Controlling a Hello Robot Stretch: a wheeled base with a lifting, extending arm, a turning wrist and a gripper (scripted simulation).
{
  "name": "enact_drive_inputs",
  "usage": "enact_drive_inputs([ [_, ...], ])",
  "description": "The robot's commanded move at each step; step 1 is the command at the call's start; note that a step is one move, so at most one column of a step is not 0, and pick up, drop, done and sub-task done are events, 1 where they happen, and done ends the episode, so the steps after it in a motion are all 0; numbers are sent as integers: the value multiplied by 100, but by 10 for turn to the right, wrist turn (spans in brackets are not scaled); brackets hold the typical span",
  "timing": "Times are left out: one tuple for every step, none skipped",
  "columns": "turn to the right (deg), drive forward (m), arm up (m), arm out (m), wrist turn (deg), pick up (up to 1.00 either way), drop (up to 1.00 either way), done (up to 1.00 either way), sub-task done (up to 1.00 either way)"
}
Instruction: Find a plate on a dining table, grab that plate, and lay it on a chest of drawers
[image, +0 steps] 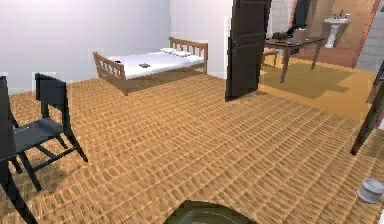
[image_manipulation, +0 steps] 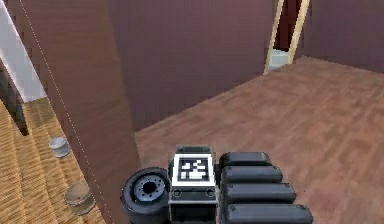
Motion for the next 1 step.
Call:
enact_drive_inputs([
  [30, 0, 0, 0, 0, 0, 0, 0, 0],
])
